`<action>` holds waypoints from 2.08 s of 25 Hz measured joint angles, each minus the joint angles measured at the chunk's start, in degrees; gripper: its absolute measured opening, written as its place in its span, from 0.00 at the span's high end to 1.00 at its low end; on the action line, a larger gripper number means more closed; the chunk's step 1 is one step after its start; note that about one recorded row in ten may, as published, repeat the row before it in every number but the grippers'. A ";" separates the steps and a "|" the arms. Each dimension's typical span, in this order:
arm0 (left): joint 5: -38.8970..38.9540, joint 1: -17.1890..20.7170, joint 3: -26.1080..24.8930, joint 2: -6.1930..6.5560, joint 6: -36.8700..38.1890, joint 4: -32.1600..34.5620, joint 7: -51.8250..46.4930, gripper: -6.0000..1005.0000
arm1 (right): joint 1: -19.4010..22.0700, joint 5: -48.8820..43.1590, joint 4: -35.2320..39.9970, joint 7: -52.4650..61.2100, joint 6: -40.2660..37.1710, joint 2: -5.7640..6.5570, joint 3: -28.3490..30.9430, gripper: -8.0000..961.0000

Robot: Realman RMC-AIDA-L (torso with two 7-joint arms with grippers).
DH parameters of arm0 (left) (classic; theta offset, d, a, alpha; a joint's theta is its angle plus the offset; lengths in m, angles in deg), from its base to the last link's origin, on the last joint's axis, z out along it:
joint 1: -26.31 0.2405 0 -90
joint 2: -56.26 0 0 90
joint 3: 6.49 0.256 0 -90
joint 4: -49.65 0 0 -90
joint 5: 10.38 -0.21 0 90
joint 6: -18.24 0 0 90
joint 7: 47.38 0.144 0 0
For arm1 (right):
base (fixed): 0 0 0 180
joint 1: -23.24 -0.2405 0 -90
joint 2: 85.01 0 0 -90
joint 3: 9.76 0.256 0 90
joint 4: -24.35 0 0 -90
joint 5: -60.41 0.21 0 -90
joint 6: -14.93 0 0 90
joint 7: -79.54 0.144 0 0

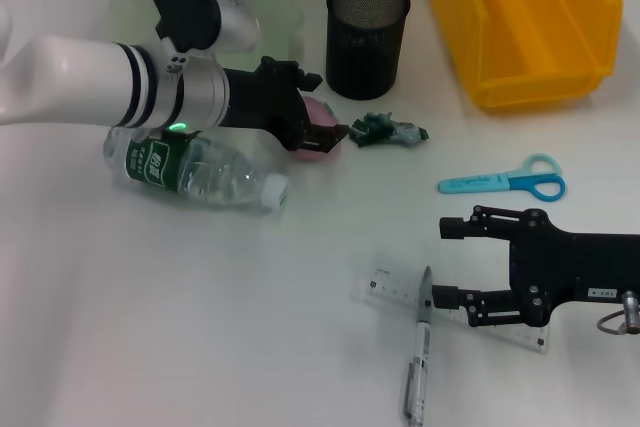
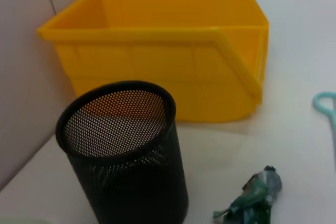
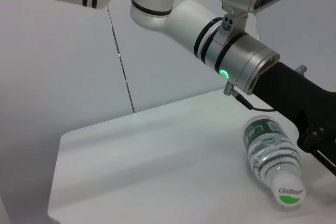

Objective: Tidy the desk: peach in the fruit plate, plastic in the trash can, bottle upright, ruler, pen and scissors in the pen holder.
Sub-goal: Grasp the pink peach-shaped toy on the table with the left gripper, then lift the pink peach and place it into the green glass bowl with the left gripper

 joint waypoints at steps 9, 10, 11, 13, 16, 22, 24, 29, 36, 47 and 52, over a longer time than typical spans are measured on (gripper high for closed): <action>-0.02 0.14 5.19 -0.09 -4.66 0.11 -2.14 0.30 | 0.35 -0.02 0.00 0.04 -0.15 0.00 0.00 0.15; -0.06 0.16 6.01 -0.08 -4.85 0.35 -2.33 0.30 | 0.36 -0.03 0.00 0.04 -0.16 0.00 0.00 0.15; -0.07 0.18 6.26 -0.09 -4.87 0.45 -2.36 0.30 | 0.40 -0.08 0.00 0.06 -0.22 -0.04 0.00 0.15; -0.08 0.23 6.76 -0.09 -4.82 0.62 -2.39 0.31 | 0.42 -0.12 0.00 0.06 -0.30 -0.06 0.00 0.15; -0.07 0.30 6.95 -0.09 -4.60 0.96 -2.41 0.31 | 0.52 -0.19 0.00 0.07 -0.38 -0.07 0.00 0.15; 0.27 1.28 7.01 -0.08 -3.53 3.23 -3.11 0.64 | 0.63 -0.19 0.00 0.07 -0.49 -0.09 0.00 0.15; 0.29 1.37 7.04 -0.08 -3.15 3.45 -3.35 0.73 | 0.62 -0.19 -0.04 0.07 -0.53 -0.09 0.00 0.15; 0.44 1.63 6.69 -0.06 -1.57 4.40 -4.39 0.80 | 0.84 -0.19 -0.07 0.07 -0.54 -0.19 0.00 0.15; 9.99 8.25 -0.85 0.44 7.34 14.07 -5.57 0.85 | 1.06 -0.06 -0.17 0.07 -0.55 -0.32 -0.08 0.15; 42.61 12.52 -15.45 0.39 6.55 1.65 15.28 0.90 | 1.35 0.00 -0.35 0.07 -0.55 -0.64 0.00 0.15; 48.79 9.04 -16.32 0.07 -0.37 -6.72 27.42 0.94 | 1.34 0.00 -0.36 0.07 -0.58 -0.74 0.01 0.15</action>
